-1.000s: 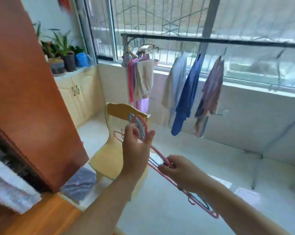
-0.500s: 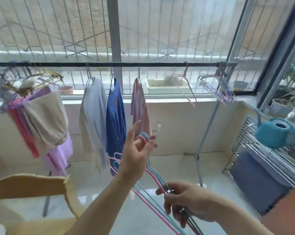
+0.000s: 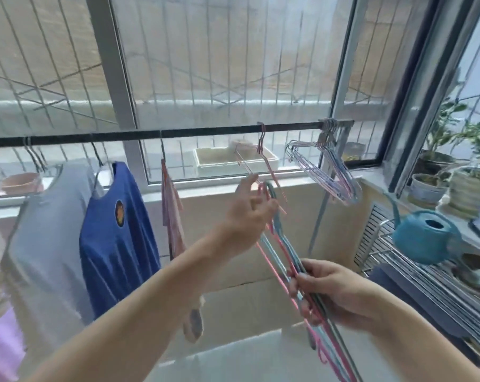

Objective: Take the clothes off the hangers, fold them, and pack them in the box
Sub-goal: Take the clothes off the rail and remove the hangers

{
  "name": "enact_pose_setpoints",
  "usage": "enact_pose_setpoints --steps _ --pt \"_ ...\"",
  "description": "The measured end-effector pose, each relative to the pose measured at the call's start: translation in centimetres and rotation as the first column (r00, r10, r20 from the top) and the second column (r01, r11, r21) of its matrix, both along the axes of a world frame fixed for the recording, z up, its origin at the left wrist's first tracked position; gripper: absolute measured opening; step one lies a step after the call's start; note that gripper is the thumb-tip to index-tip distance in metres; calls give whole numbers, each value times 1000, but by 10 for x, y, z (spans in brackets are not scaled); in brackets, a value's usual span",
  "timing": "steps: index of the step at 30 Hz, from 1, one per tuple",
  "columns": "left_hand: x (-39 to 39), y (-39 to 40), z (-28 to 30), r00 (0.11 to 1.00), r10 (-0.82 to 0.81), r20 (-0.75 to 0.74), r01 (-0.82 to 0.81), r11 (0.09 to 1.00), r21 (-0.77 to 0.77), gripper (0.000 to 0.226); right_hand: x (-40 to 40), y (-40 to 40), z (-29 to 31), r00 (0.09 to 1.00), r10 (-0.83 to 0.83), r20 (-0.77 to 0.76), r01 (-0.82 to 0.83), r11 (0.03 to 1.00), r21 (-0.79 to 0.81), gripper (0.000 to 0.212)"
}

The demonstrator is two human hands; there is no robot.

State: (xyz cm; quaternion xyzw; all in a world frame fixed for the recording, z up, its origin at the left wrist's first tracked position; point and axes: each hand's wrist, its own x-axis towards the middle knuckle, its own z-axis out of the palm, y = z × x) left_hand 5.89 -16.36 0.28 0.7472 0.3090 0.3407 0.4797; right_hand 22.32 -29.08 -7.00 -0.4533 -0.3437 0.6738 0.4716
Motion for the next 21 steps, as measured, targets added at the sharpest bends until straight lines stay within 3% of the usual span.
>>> enact_pose_setpoints --steps 2,5,9,13,21 --pt "-15 33 -10 980 177 -94 -175 984 28 58 14 50 7 999 -11 49 10 1000 9 21" --pt "-44 86 -17 882 440 -170 -442 897 29 44 32 130 27 999 -25 47 24 999 35 15" --pt "-77 122 -22 757 614 -222 -618 784 58 25 46 230 58 998 -32 56 26 995 98 11" --pt "-92 136 -34 676 657 -333 -679 731 63 21 42 296 77 997 -9 73 -6 979 202 13" --pt "-100 154 -48 701 582 -413 -631 776 24 19 29 354 63 995 -5 96 -10 987 158 18"
